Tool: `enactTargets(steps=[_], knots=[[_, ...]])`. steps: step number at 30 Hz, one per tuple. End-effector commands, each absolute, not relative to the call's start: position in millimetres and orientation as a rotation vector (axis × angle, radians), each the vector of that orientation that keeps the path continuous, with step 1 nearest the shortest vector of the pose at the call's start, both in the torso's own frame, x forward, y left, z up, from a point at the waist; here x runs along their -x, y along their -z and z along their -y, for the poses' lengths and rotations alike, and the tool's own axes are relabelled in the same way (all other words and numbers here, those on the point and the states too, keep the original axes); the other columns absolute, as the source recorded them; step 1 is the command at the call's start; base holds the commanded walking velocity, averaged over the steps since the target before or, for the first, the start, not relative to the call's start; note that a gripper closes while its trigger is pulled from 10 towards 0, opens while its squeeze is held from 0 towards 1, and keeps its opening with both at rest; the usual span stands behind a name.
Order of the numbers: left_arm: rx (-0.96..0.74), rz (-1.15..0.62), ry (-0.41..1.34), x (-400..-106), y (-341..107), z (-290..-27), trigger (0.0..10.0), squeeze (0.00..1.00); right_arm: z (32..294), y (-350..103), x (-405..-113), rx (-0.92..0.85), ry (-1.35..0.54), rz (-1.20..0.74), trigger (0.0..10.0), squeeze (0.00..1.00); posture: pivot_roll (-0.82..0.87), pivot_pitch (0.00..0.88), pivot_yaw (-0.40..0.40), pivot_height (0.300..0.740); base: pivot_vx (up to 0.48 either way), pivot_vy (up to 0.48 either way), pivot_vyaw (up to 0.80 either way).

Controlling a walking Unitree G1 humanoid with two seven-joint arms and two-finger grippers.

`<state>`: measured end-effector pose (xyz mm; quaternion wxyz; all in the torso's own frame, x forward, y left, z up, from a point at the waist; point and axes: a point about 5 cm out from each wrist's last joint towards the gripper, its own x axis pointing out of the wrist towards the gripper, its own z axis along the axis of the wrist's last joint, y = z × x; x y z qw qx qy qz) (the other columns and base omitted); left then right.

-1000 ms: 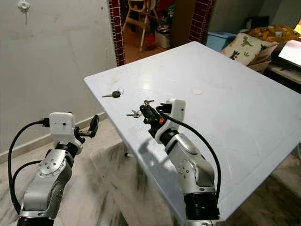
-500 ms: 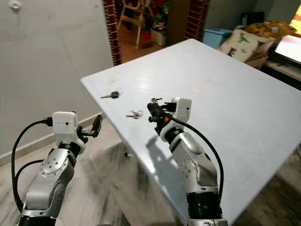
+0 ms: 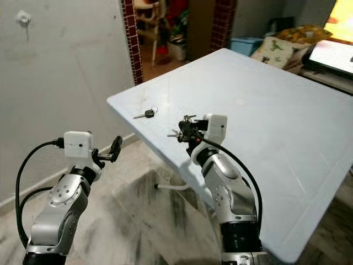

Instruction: Hang keys on a hook

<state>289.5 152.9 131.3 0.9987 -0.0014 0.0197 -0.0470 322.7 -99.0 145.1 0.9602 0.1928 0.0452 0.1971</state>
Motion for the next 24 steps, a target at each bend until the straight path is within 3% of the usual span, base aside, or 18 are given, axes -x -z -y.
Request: enactTargets(steps=[1, 16, 19, 21, 24], knots=[[-0.008, -0.042, 0.075, -290.9, -131.8, -161.4, 10.0, 0.0, 92.2, -152.1, -325.5, -0.38, -0.414, -0.07, 10.0, 0.0, 0.05, 0.0, 0.016, 0.74, 0.0, 0.48, 0.0], [-0.07, -0.034, 0.042, -300.8, -135.8, -187.1, 10.0, 0.0, 94.6, -153.0, -339.5, -0.201, -0.356, -0.007, 10.0, 0.0, 0.09, 0.0, 0.006, 0.74, 0.0, 0.477, 0.0], [-0.07, -0.043, 0.028, -302.0, -135.4, -190.3, 10.0, 0.0, 96.0, -155.0, -340.4, -0.242, -0.375, -0.007, 10.0, 0.0, 0.08, 0.0, 0.012, 0.74, 0.0, 0.0, 0.0], [0.036, -0.059, 0.011, -303.5, -134.7, -190.0, 10.0, 0.0, 94.8, -153.1, -339.2, -0.333, -0.402, -0.08, 10.0, 0.0, 0.08, 0.0, 0.015, 0.74, 0.0, 0.0, 0.0], [0.063, -0.055, 0.012, -307.0, -136.8, -187.7, 10.0, 0.0, 99.7, -152.3, -340.3, -0.148, -0.348, -0.026, 10.0, 0.0, 0.07, 0.0, 0.022, 0.74, 0.0, 0.0, 0.0]])
